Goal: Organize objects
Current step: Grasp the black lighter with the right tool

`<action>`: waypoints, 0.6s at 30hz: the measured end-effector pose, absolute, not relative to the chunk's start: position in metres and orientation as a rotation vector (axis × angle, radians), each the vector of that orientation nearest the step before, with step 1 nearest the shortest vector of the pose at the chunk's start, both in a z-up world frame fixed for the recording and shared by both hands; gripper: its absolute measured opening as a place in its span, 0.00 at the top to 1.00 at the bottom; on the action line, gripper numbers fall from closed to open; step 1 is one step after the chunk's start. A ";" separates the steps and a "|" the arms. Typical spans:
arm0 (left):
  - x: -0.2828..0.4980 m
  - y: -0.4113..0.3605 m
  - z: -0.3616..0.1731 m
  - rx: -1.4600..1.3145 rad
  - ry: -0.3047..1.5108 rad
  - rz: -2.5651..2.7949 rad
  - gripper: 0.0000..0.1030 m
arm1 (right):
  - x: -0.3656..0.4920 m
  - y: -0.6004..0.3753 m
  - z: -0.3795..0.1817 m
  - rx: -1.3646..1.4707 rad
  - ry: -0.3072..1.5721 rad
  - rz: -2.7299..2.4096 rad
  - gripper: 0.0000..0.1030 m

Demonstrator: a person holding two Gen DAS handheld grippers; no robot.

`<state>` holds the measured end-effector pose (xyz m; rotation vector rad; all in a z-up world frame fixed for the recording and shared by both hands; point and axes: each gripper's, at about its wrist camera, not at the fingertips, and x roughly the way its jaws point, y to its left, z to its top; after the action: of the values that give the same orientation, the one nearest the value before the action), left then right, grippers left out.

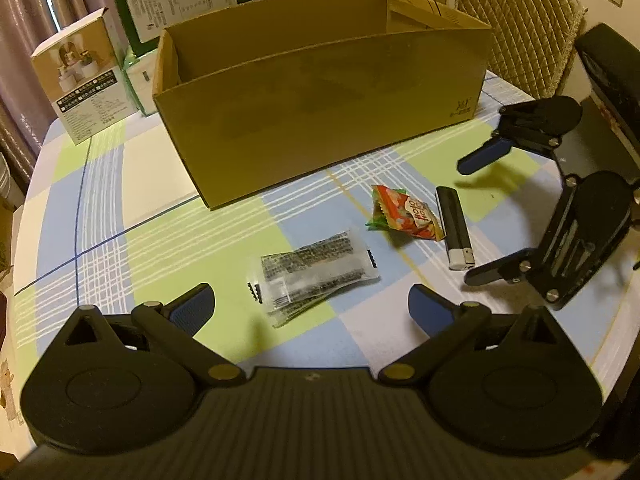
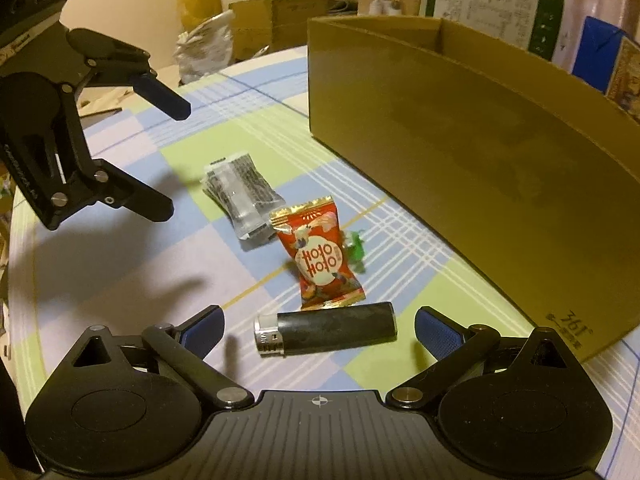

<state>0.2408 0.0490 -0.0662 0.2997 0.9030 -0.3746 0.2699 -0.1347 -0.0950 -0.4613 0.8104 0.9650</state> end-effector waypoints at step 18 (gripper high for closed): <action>0.255 0.052 -0.076 0.318 0.929 -0.370 0.02 | 0.268 -0.126 -0.100 -0.467 0.866 0.967 0.21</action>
<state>0.2550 0.0518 -0.0763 0.3177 0.9289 -0.3701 0.2677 -0.1260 -0.0999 -0.4669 0.8655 0.9666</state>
